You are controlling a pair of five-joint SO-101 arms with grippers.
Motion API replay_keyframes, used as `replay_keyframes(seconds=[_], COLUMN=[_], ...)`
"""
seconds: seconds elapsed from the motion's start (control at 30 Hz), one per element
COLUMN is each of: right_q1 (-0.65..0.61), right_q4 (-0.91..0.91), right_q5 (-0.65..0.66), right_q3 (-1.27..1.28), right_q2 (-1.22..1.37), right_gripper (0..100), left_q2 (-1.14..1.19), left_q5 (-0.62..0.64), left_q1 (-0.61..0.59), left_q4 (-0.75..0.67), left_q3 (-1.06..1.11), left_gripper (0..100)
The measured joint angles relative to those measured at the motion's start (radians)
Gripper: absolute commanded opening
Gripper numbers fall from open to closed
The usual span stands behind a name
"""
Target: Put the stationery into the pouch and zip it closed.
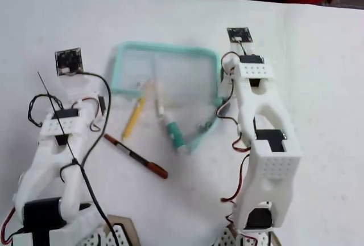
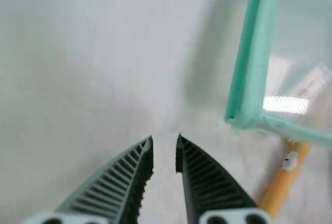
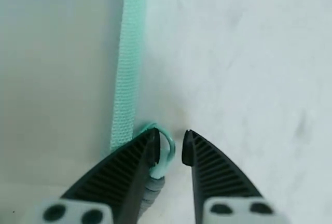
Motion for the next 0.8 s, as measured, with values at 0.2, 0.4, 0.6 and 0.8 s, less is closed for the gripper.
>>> replay_keyframes(seconds=[0.2,0.4,0.6,0.8], right_q1=[-0.002,-0.002,-0.002,-0.002], right_q4=[0.011,0.049,0.104,0.140], right_q5=[0.000,-0.002,-0.002,-0.002], right_q3=[0.000,-0.003,-0.002,0.000], right_q2=[0.002,0.002,-0.055,-0.186], right_gripper=[1.8,1.8,1.8,1.8], left_q2=[0.000,0.000,0.000,0.000], left_q5=[0.000,0.000,0.000,0.000], left_q1=[0.000,0.000,0.000,0.000], left_q4=[0.000,0.000,0.000,0.000], left_q3=[0.000,0.000,0.000,0.000], left_gripper=[9,9,9,10])
